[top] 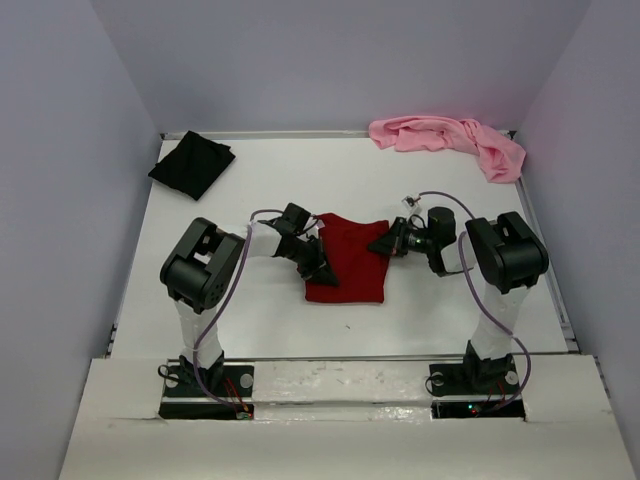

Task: Fold and stack the t-shirts
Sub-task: Fold the tshirt

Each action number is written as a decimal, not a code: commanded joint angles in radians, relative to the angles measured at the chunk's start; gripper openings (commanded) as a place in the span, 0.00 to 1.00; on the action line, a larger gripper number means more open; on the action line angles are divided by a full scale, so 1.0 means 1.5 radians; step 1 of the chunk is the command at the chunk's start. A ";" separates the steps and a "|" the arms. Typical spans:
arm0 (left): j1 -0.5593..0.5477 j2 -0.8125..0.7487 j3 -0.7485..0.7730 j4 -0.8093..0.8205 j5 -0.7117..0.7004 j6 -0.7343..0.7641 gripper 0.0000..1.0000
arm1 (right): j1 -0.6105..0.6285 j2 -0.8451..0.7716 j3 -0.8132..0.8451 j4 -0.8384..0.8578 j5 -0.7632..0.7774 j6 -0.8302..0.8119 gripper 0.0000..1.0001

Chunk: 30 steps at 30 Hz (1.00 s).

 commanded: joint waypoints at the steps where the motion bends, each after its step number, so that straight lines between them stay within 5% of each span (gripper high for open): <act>1: 0.002 0.021 -0.048 -0.113 -0.108 0.047 0.00 | -0.033 0.025 0.036 0.014 0.025 -0.033 0.00; 13: 0.002 0.024 -0.042 -0.117 -0.102 0.051 0.00 | -0.070 0.018 0.061 -0.009 0.048 -0.026 0.00; 24: 0.002 0.037 -0.026 -0.113 -0.092 0.052 0.00 | -0.070 -0.158 0.080 -0.155 -0.011 -0.034 0.00; 30: 0.001 0.045 -0.018 -0.107 -0.087 0.052 0.00 | -0.036 -0.171 0.088 -0.191 -0.034 -0.018 0.00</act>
